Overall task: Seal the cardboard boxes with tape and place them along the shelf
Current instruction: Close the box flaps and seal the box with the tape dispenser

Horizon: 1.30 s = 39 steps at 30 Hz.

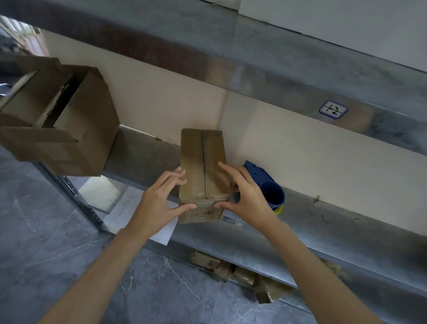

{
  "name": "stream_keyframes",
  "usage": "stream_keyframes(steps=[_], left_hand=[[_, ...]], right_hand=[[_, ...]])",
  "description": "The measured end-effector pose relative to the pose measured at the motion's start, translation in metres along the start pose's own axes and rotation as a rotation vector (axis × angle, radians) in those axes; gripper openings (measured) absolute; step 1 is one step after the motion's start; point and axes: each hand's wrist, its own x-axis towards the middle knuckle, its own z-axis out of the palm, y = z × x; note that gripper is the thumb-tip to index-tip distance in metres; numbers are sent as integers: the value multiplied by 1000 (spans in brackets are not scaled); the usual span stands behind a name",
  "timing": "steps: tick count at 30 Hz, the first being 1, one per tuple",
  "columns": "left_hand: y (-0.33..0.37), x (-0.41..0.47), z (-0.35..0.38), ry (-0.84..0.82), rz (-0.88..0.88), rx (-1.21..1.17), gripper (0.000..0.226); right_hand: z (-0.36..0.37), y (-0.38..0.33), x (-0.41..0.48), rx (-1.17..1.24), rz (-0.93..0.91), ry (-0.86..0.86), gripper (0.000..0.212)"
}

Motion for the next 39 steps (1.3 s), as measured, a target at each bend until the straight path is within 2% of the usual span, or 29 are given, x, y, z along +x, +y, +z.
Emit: stream_keyframes(steps=[3, 7, 12, 17, 25, 30, 34, 39], left_hand=[[0, 0, 0, 5, -15, -13, 57], [1, 0, 1, 5, -25, -29, 57], [10, 0, 8, 119, -78, -64, 29], [17, 3, 16, 203, -131, -61, 21], [5, 3, 4, 98, -108, -120, 19], [7, 3, 2, 74, -124, -145, 18], [3, 1, -7, 13, -117, -180, 28], [5, 3, -6, 63, -110, -148, 30]], right_hand=[[1, 2, 0, 52, 12, 26, 97], [9, 2, -7, 124, 15, 93, 89], [18, -5, -7, 145, 69, 178, 64], [19, -7, -3, 199, 119, 202, 60], [15, -3, -9, 187, 108, 174, 49], [15, -6, -7, 224, 121, 159, 50], [8, 0, -12, 224, 100, 97, 47], [6, 1, -12, 237, 98, 75, 59]])
